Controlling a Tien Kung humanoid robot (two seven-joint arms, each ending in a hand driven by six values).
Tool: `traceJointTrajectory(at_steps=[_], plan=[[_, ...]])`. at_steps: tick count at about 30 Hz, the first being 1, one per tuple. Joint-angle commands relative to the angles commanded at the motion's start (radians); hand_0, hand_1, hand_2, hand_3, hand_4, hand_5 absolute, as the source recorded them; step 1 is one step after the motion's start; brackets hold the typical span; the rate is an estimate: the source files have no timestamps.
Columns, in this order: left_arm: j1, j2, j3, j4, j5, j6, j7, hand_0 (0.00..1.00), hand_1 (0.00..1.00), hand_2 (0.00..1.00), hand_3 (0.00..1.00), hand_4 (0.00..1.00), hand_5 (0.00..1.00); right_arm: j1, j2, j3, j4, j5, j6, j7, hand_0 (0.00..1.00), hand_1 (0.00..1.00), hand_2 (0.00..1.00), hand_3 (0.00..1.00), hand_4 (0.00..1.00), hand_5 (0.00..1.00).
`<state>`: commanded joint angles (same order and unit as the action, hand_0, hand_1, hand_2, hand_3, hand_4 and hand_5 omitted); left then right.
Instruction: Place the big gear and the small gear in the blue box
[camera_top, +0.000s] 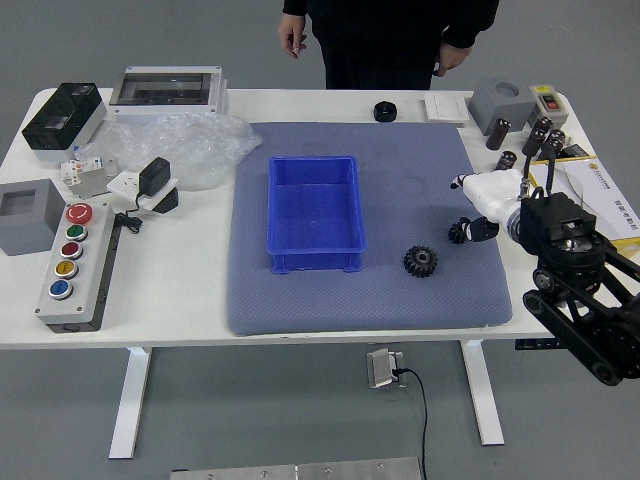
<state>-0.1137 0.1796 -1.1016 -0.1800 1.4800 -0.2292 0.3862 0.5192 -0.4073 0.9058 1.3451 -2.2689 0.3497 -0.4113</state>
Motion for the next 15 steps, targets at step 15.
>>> traceJointTrajectory(at_steps=[15], plan=[[0.001, -0.004, 0.003, 0.000, -0.005, 0.001, 0.000, 0.838, 0.808, 0.806, 0.803, 0.695, 0.364, 0.026, 0.013, -0.069, -0.074, 0.000, -0.005, 0.021, 0.727, 0.701, 0.793, 0.862, 0.570, 0.144]])
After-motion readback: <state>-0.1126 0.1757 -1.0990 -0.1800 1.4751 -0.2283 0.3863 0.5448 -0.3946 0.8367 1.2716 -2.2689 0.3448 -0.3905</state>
